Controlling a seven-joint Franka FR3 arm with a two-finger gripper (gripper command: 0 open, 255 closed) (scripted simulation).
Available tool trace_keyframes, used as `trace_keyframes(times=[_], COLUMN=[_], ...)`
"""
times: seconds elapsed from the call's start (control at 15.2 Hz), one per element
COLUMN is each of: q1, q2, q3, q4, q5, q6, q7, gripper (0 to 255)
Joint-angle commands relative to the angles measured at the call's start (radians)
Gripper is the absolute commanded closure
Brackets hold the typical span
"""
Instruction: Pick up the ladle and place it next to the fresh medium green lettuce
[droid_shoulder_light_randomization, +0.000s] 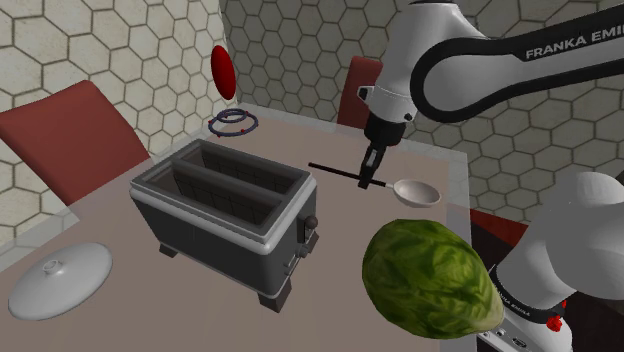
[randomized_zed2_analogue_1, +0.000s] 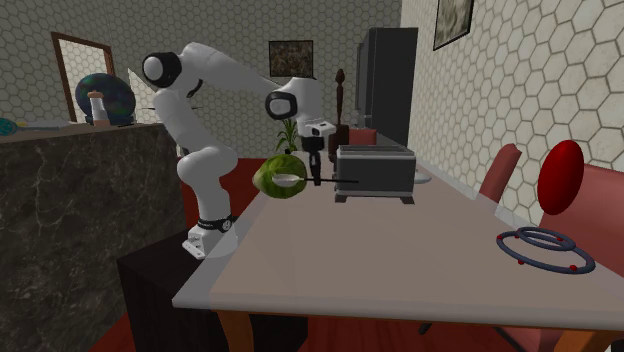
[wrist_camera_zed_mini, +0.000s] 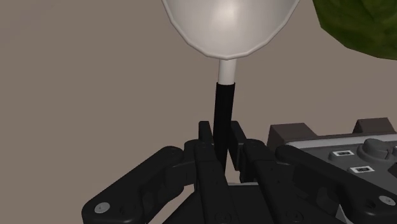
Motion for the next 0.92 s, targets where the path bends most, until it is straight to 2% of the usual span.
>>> trace_keyframes(times=[0.0,0.86], q1=[0.002,0.014], q2=[0.007,0.113], q3=[0.002,0.014], q4=[-0.024,-0.134], q5=[0.004,0.035], q6=[0.031,0.246], q7=[-0.004,-0.032], gripper=[255,255])
